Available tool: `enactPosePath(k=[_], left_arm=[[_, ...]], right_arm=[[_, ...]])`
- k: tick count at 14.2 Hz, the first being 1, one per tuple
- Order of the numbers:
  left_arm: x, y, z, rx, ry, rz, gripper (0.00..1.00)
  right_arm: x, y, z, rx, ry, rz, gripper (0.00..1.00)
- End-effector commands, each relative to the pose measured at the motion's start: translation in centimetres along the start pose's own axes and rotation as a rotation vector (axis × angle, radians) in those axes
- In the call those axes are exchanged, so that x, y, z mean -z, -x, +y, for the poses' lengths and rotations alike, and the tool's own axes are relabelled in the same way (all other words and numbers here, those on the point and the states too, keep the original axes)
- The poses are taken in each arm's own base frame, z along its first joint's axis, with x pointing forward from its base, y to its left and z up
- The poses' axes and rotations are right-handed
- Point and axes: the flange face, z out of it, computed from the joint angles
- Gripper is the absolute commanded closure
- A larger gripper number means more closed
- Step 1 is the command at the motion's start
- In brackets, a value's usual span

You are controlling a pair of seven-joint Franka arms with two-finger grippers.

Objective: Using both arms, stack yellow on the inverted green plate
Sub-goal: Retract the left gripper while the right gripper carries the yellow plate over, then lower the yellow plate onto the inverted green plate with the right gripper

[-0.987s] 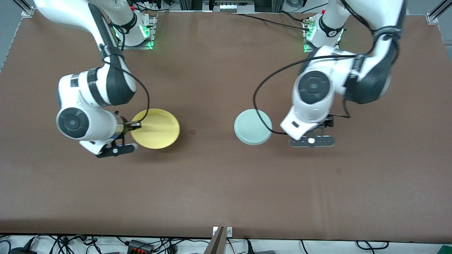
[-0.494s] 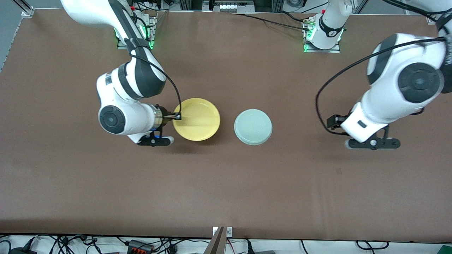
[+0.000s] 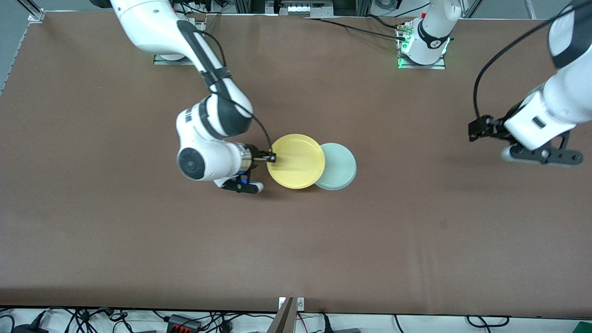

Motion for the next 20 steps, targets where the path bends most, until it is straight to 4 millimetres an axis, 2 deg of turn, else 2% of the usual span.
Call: enactPosePath(k=[1,3,5,9,11,13,20], left_arm=[[2.1,3.9,-0.7,-0.011,0.013,0.060,0.00],[0.2,3.7,-1.9,0.015,0.031,0.086,0.00],[0.4,4.4,-2.1,0.026,0.037,0.149,0.00],[0.0,4.5,-2.5,0.042,0.037,0.100,0.00],[0.1,5.0,-2.3,0.040,0.038,0.074,0.00],[0.6,4.8,-2.4,0.043,0.040,0.083,0.00],[0.6,4.7,-1.9,0.036,0.039,0.083,0.00]], right_arm=[[-2.8,0.7,-3.0,-0.034,-0.018,0.048,1.00],[-4.7,1.2,-4.0,-0.041,-0.016,0.063,1.00],[-5.8,1.0,-4.3,-0.068,-0.028,0.085,1.00],[-8.6,2.3,-6.1,-0.085,-0.084,0.068,1.00],[-9.8,2.1,-5.9,-0.090,-0.078,0.070,1.00],[-11.5,2.8,-6.4,-0.081,-0.062,0.061,1.00],[-12.3,3.0,-6.5,-0.074,-0.061,0.069,1.00]])
